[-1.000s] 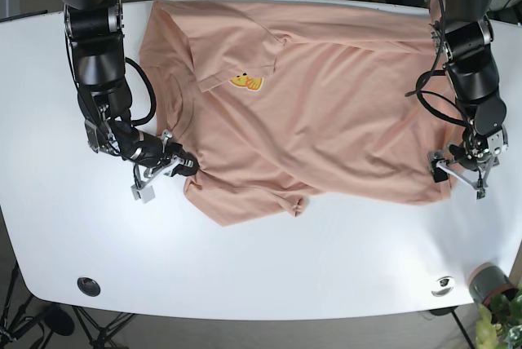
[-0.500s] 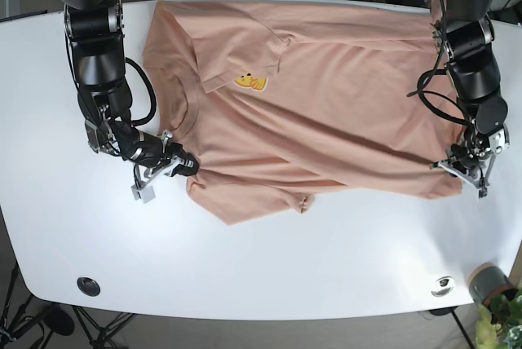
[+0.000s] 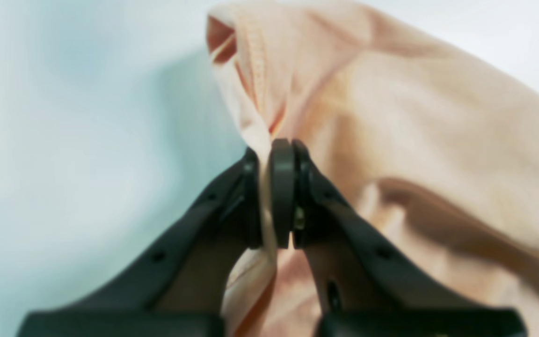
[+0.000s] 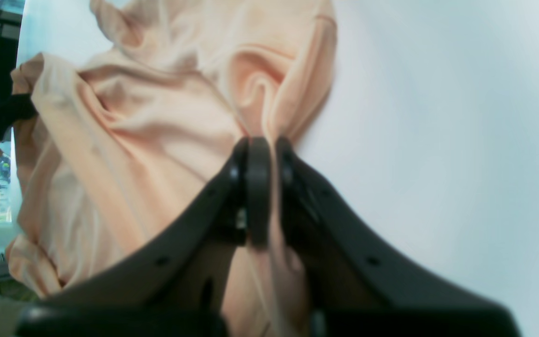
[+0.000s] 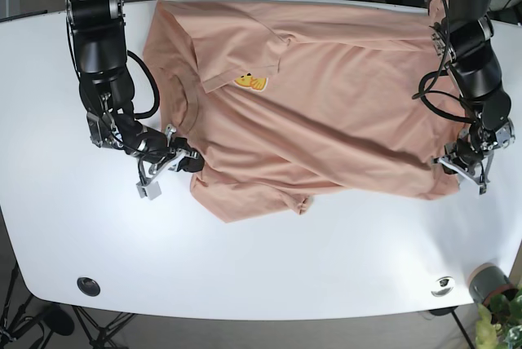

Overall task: Fold the T-shirt properly
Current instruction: 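Lower the left gripper onto the shirt side opposite and grasp it, then lift the shirt with both grippers, swing it and lay it flat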

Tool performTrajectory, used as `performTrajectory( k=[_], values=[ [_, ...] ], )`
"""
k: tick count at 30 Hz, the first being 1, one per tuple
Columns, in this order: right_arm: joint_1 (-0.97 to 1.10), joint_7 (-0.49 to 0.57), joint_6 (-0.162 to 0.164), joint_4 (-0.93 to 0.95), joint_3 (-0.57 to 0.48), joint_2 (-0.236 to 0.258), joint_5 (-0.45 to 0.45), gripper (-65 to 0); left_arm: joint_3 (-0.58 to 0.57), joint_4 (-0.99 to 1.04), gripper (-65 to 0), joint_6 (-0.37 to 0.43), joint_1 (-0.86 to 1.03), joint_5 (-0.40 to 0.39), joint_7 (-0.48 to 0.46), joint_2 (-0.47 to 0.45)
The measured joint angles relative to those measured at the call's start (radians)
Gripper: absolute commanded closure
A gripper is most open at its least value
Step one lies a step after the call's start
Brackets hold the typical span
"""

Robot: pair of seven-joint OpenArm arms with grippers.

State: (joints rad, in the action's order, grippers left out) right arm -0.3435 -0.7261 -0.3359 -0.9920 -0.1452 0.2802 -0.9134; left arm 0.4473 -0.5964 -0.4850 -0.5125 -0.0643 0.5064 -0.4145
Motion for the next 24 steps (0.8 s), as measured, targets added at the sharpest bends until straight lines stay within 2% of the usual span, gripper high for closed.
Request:
performTrajectory(
  k=[7, 12, 17, 24],
  values=[
    [0.035, 0.010, 0.000, -0.004, 0.000, -0.001, -0.004, 0.0, 0.005, -0.005, 0.0, -0.064, 0.012, -0.006, 0.009, 0.000],
    [0.023, 0.012, 0.000, -0.003, 0.000, 0.005, 0.001, 0.0, 0.055, -0.119, 0.0, -0.100, 0.077, 0.004, 0.054, 0.020],
    [-0.017, 0.027, 0.000, -0.001, -0.003, 0.047, 0.002, 0.0, 0.068, -0.259, 0.0, -0.092, 0.109, 0.038, 0.138, 0.059],
    [-0.106, 0.027, -0.005, 0.000, -0.001, 0.104, 0.002, 0.0, 0.060, -0.469, 0.0, -0.108, 0.085, 0.013, 0.230, 0.148]
  ],
)
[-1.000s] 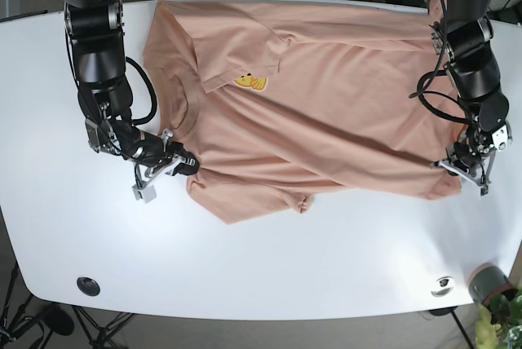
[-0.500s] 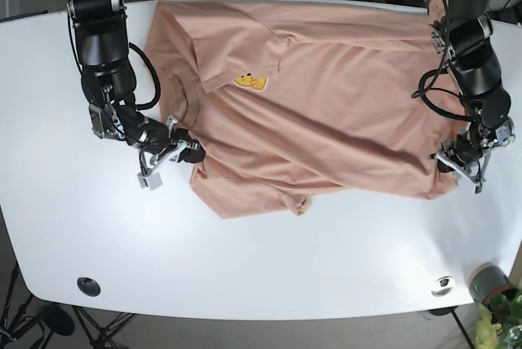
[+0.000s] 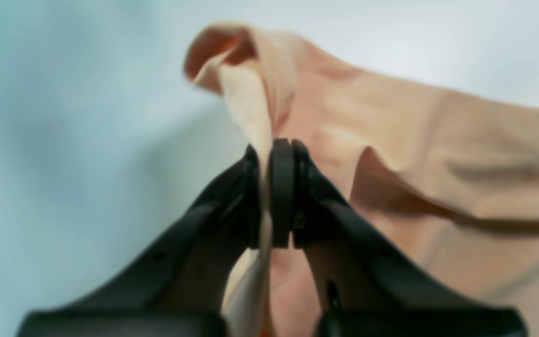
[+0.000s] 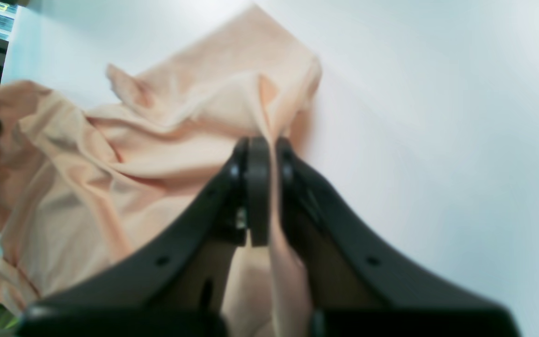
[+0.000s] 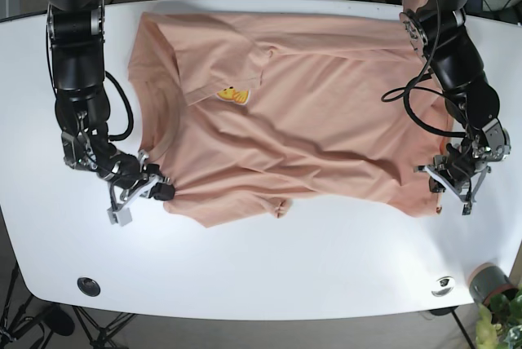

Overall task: Fold the T-shirt properly
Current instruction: 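Lift the shirt with both grippers, swing it and lay it flat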

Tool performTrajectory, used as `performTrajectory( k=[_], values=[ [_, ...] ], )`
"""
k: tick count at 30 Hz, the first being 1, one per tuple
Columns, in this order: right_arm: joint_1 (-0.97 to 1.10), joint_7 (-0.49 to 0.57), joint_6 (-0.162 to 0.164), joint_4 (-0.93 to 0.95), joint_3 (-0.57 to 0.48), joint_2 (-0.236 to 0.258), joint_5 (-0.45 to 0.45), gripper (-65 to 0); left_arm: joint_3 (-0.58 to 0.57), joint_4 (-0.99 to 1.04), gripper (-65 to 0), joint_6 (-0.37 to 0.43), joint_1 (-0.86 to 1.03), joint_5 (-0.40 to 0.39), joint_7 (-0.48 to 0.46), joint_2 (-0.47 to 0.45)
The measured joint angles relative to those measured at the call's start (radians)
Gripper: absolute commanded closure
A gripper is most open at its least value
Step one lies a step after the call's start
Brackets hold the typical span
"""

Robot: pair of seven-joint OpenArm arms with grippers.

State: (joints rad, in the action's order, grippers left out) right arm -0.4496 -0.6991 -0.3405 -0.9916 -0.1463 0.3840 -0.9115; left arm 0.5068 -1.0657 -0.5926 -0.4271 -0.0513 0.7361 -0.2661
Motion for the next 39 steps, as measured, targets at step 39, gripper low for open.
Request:
performTrajectory(
  k=[39],
  values=[
    [-0.741, -0.328, -0.094, -0.017, -0.004, 0.182, -0.034, 0.0, -0.056, -0.409, 0.0, -0.002, -0.438, -0.026, 0.310, 0.003]
  ],
)
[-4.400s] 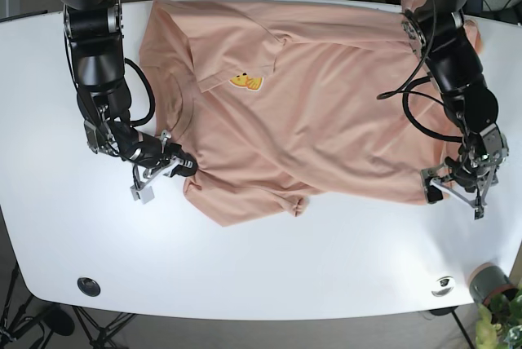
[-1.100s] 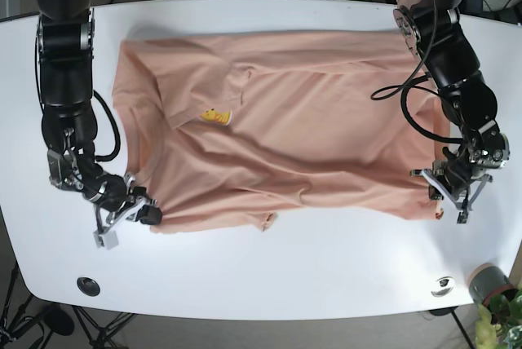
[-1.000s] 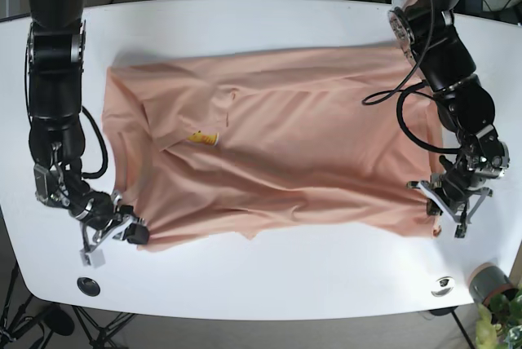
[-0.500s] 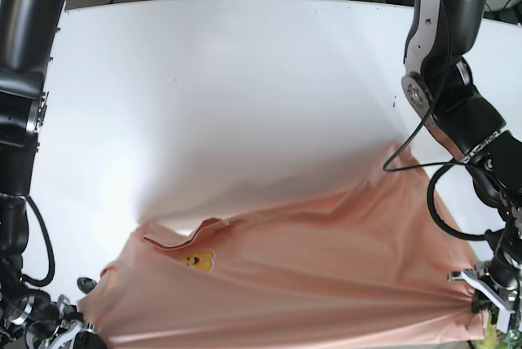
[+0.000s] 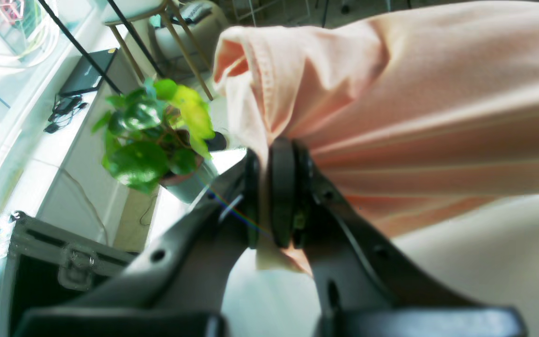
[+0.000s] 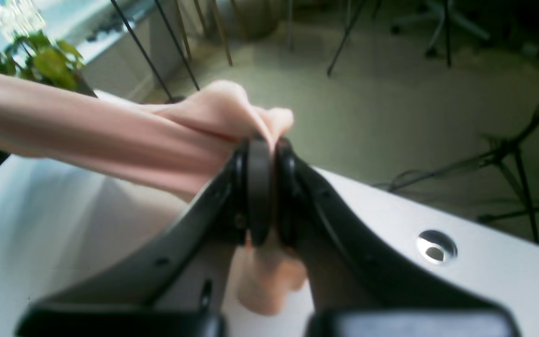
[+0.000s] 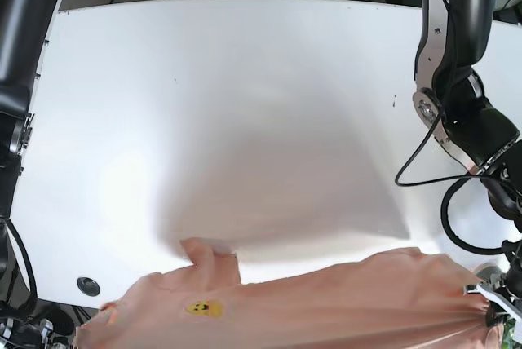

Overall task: Fold the T-shirt properly
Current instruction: 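Lift the shirt with both grippers, swing it and lay it flat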

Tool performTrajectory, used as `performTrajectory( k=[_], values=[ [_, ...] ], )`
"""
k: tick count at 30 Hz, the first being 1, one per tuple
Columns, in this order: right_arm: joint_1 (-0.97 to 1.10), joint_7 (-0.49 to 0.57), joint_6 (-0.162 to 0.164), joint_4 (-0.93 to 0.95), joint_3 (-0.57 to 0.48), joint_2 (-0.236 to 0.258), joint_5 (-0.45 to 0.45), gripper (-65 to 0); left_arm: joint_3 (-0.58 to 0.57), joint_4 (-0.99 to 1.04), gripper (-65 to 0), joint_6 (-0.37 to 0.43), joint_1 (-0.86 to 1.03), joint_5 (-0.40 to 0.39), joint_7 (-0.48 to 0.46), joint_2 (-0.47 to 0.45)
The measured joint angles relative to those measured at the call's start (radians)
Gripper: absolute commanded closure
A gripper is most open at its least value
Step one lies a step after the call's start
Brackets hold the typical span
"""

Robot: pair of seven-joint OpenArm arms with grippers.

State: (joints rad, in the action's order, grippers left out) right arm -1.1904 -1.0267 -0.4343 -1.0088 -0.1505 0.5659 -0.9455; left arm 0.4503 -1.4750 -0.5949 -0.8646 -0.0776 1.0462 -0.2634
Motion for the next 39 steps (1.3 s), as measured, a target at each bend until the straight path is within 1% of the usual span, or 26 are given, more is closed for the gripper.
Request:
performTrajectory(
  k=[2, 7, 11, 15, 18, 21, 24, 27, 30, 33, 35, 37, 39],
  values=[
    [0.044, -0.001, -0.003, -0.015, 0.000, 0.007, -0.012, 0.0, 0.000, -0.003, 0.0, -0.002, 0.048, 0.000, 0.002, 0.001],
    [0.200, -0.019, -0.008, -0.085, -0.002, 0.042, -0.096, 0.0, 0.003, -0.043, 0.0, -0.006, 0.162, 0.006, 0.015, -0.011],
    [0.338, -0.006, -0.004, -0.158, 0.016, 0.068, -0.132, 0.0, 0.005, -0.107, 0.0, -0.004, 0.266, 0.002, -0.010, -0.013],
    [0.533, -0.002, -0.003, -0.209, 0.148, 0.055, -0.138, 0.0, 0.002, -0.118, 0.0, -0.008, 0.410, 0.003, -0.079, -0.009],
    [0.672, -0.023, -0.001, -0.253, 0.190, 0.054, -0.127, 0.0, 0.003, -0.138, 0.0, -0.011, 0.512, -0.001, -0.092, -0.008],
    [0.775, -0.024, -0.004, -0.292, 0.229, 0.045, -0.134, 0.0, 0.050, -0.143, 0.0, -0.019, 0.566, -0.006, -0.094, 0.002],
    [0.849, -0.021, -0.003, -0.340, 0.264, 0.024, -0.133, 0.0, 0.076, -0.144, 0.0, -0.067, 0.606, -0.004, -0.098, -0.006],
    [0.942, -0.003, -0.004, -0.383, 0.285, 0.011, -0.137, 0.0, 0.080, -0.146, 0.0, -0.089, 0.661, 0.014, -0.097, -0.009],
    [1.030, -0.004, 0.000, -0.416, 0.291, 0.012, -0.128, 0.0, 0.080, -0.146, 0.0, -0.100, 0.716, 0.011, -0.098, -0.006],
    [1.103, -0.007, 0.002, -0.451, 0.294, 0.002, -0.120, 0.0, 0.082, -0.146, 0.0, -0.101, 0.768, 0.010, -0.100, -0.004],
    [1.142, -0.007, 0.005, -0.465, 0.294, -0.006, -0.116, 0.0, 0.107, -0.146, 0.0, -0.105, 0.796, 0.006, -0.100, 0.005],
    [1.192, -0.003, 0.003, -0.490, 0.294, -0.010, -0.134, 0.0, 0.155, -0.146, 0.0, -0.102, 0.828, 0.015, -0.108, 0.013],
    [1.226, 0.002, -0.002, -0.496, 0.294, -0.009, -0.135, 0.0, 0.179, -0.145, 0.0, -0.102, 0.861, 0.015, -0.133, 0.013]
  ],
)
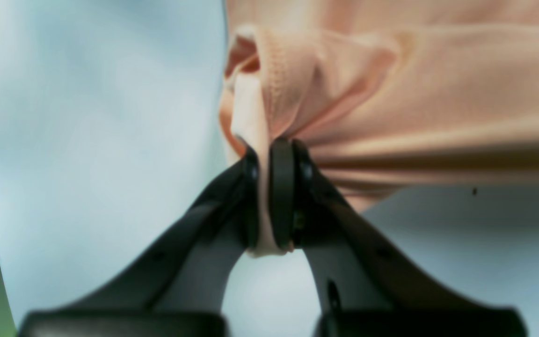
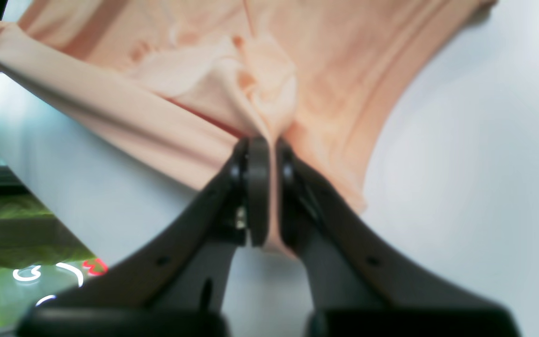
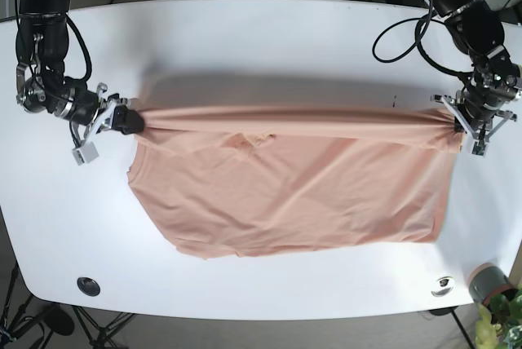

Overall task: Fold the T-shirt properly
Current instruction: 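Lift the shirt with both grippers, swing it and lay it flat, then open both grippers, release the shirt edge and move them inward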

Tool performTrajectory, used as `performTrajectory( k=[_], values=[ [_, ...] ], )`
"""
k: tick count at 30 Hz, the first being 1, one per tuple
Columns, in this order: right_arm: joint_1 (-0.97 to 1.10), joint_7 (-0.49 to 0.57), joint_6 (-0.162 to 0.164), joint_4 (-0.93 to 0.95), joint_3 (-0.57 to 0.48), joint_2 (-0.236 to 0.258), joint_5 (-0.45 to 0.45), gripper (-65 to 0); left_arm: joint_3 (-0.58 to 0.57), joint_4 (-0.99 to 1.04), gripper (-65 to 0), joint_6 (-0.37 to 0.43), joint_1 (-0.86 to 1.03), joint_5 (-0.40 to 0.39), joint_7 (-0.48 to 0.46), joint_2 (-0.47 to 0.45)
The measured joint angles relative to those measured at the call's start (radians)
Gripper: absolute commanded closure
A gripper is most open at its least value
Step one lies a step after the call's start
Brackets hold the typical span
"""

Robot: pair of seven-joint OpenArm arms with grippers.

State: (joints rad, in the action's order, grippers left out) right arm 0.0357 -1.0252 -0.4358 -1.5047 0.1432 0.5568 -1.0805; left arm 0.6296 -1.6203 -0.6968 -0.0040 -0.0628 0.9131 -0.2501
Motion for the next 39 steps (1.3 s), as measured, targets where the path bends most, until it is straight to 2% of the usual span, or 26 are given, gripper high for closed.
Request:
performTrajectory(
  k=[4, 11, 18, 21, 25, 31, 34, 35, 36, 38, 39],
  values=[
    [0.059, -0.002, 0.002, 0.000, 0.000, 0.000, 0.007, 0.0, 0.003, 0.000, 0.0, -0.003, 0.051, -0.002, -0.048, 0.006],
    [0.140, 0.000, 0.001, -0.003, 0.000, 0.000, 0.003, 0.0, 0.012, 0.000, 0.0, -0.003, 0.109, -0.002, -0.050, 0.008],
    [0.167, 0.000, -0.003, -0.003, 0.000, -0.001, -0.005, 0.0, 0.079, 0.010, 0.0, -0.014, 0.120, -0.012, -0.054, 0.009],
    [0.165, 0.000, -0.037, -0.006, 0.000, -0.001, -0.005, 0.0, 0.105, 0.031, 0.0, -0.016, 0.117, -0.017, -0.055, 0.012],
    [0.156, 0.000, -0.037, -0.006, 0.000, -0.003, -0.008, 0.0, 0.120, 0.045, -0.3, -0.016, 0.117, -0.016, -0.054, 0.011],
    [0.139, 0.003, -0.035, -0.006, 0.001, -0.010, 0.007, 0.0, 0.123, 0.077, -1.5, -0.014, 0.103, -0.121, -0.047, 0.008],
    [0.134, 0.001, -0.034, -0.004, 0.001, -0.026, 0.015, -1.0, 0.123, 0.079, -12.5, -0.011, 0.104, -0.119, -0.047, 0.008],
    [0.132, -0.001, -0.033, -0.004, 0.001, -0.027, 0.017, -4.0, 0.123, 0.079, -17.8, -0.011, 0.104, -0.117, -0.046, 0.008],
    [0.129, 0.000, -0.033, -0.004, 0.001, -0.028, 0.018, -9.0, 0.123, 0.081, -23.5, -0.011, 0.104, -0.115, -0.046, 0.006],
    [0.128, 0.001, -0.032, -0.004, 0.001, -0.027, 0.018, -17.3, 0.123, 0.087, -30.4, -0.010, 0.103, -0.114, -0.047, 0.002],
    [0.129, 0.005, -0.032, -0.004, 0.002, -0.025, 0.019, -24.7, 0.123, 0.089, -35.7, -0.008, 0.103, -0.115, -0.047, -0.002]
  ],
)
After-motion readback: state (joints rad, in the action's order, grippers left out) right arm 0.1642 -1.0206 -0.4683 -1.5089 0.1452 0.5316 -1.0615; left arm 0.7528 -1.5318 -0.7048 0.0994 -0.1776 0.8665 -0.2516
